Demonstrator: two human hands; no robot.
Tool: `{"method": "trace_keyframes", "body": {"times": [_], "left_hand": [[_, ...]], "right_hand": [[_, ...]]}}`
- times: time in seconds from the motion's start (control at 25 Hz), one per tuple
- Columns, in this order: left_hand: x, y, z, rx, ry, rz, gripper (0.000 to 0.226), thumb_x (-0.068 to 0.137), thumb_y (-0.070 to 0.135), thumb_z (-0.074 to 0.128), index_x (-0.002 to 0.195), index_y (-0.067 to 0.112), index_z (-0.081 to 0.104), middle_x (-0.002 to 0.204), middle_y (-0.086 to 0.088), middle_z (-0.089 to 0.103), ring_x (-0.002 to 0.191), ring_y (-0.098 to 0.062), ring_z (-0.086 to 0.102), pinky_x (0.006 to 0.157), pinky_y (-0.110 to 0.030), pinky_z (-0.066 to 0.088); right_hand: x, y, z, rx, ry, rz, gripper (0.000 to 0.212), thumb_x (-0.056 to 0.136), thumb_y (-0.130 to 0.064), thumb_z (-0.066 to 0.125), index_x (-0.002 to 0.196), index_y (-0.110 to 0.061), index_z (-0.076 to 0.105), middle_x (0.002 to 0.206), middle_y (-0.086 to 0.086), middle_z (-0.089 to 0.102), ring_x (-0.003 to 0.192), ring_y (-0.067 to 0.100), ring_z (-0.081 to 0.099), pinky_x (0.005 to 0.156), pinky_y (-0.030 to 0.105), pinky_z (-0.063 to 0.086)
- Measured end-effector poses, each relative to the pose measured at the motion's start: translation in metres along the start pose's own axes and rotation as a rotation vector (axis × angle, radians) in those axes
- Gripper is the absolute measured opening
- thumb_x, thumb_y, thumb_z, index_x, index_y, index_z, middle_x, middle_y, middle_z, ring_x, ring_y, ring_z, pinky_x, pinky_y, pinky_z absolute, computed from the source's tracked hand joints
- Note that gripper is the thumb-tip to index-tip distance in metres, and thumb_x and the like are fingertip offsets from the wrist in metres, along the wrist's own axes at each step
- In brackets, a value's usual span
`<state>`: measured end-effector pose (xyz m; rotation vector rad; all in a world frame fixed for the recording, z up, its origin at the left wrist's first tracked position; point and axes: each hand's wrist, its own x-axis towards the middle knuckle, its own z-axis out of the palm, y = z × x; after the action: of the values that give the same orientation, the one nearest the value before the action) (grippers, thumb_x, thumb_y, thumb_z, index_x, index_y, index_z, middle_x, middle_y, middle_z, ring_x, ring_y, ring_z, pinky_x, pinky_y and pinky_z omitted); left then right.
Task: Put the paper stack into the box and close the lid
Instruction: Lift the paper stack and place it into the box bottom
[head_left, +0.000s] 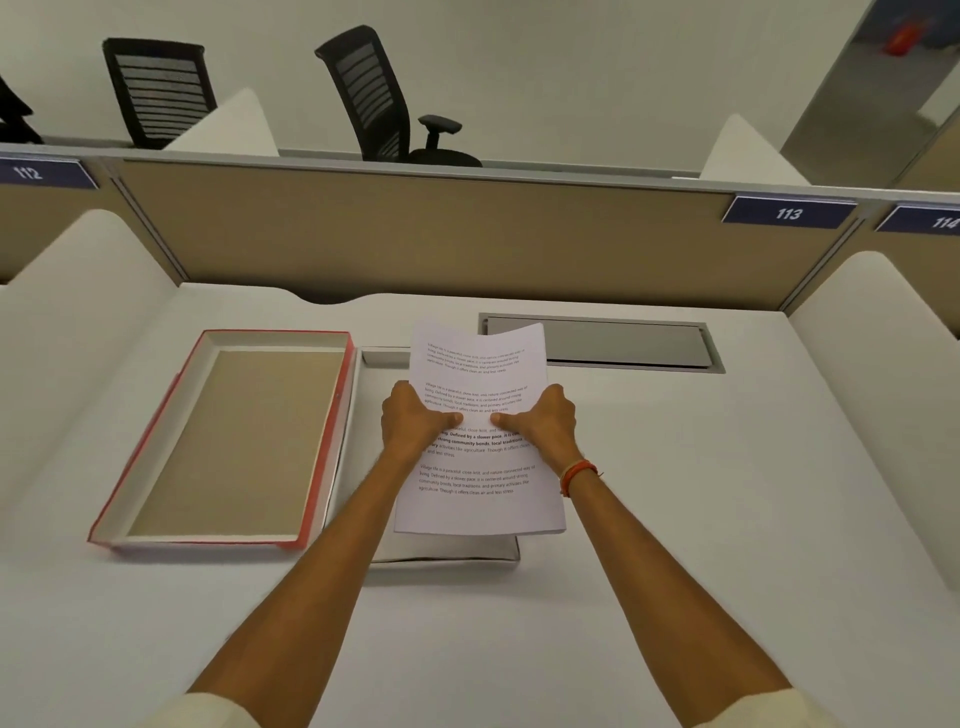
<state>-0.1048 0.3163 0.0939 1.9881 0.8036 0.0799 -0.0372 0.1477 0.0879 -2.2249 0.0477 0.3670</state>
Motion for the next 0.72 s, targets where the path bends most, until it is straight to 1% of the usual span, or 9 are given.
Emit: {"method": "trace_keyframes", "body": {"times": [0.16, 0.44, 0.52, 0.56, 0.64, 0.72], "left_hand": [[0.017, -0.023, -0.027, -0.038, -0.017, -0.002, 0.057, 0.067, 0.015, 0.090, 0.117, 0.002, 0.064, 0.122, -0.016, 0.070, 0.105, -0.035, 0.070, 0.084, -0.043, 0.060], [0.041, -0.050, -0.036, -0.105, -0.042, -0.039, 0.054, 0.074, 0.005, 0.083, 0.123, 0.001, 0.060, 0.126, -0.016, 0.068, 0.110, -0.034, 0.068, 0.087, -0.044, 0.060], [0.045, -0.058, -0.031, -0.114, -0.035, -0.058, 0.054, 0.075, 0.003, 0.081, 0.124, 0.002, 0.058, 0.127, -0.016, 0.067, 0.111, -0.033, 0.067, 0.083, -0.039, 0.060], [0.045, -0.062, -0.029, -0.122, -0.024, -0.060, 0.054, 0.076, 0.002, 0.080, 0.124, 0.002, 0.057, 0.128, -0.015, 0.067, 0.112, -0.033, 0.066, 0.076, -0.034, 0.059], [0.045, -0.069, -0.024, -0.134, 0.006, -0.054, 0.054, 0.077, 0.002, 0.080, 0.124, 0.006, 0.055, 0.128, -0.014, 0.066, 0.112, -0.032, 0.066, 0.062, -0.020, 0.052], [0.045, -0.077, -0.020, -0.137, 0.031, -0.050, 0.054, 0.077, 0.004, 0.079, 0.125, 0.010, 0.055, 0.127, -0.012, 0.066, 0.112, -0.031, 0.065, 0.058, -0.013, 0.045]], "right_hand": [[-0.002, -0.018, 0.033, -0.019, -0.017, 0.002, 0.071, 0.064, -0.035, 0.089, 0.115, -0.003, 0.052, 0.118, 0.014, 0.065, 0.105, 0.030, 0.066, 0.082, 0.038, 0.059], [0.006, -0.024, 0.063, -0.032, -0.094, 0.048, 0.071, 0.069, -0.027, 0.087, 0.120, -0.001, 0.046, 0.124, 0.017, 0.060, 0.112, 0.033, 0.062, 0.092, 0.043, 0.056], [0.009, -0.020, 0.066, -0.021, -0.126, 0.062, 0.068, 0.072, -0.021, 0.084, 0.122, 0.000, 0.043, 0.125, 0.017, 0.059, 0.112, 0.033, 0.062, 0.092, 0.042, 0.056], [0.010, -0.018, 0.068, -0.014, -0.142, 0.067, 0.066, 0.075, -0.019, 0.083, 0.123, 0.000, 0.041, 0.126, 0.018, 0.058, 0.112, 0.033, 0.061, 0.092, 0.041, 0.056], [0.012, -0.014, 0.072, 0.000, -0.176, 0.073, 0.063, 0.078, -0.015, 0.079, 0.125, 0.000, 0.039, 0.127, 0.018, 0.057, 0.114, 0.032, 0.060, 0.089, 0.036, 0.054], [0.015, -0.010, 0.078, 0.010, -0.196, 0.082, 0.059, 0.081, -0.012, 0.075, 0.126, 0.001, 0.039, 0.128, 0.019, 0.056, 0.114, 0.032, 0.060, 0.085, 0.031, 0.051]]}}
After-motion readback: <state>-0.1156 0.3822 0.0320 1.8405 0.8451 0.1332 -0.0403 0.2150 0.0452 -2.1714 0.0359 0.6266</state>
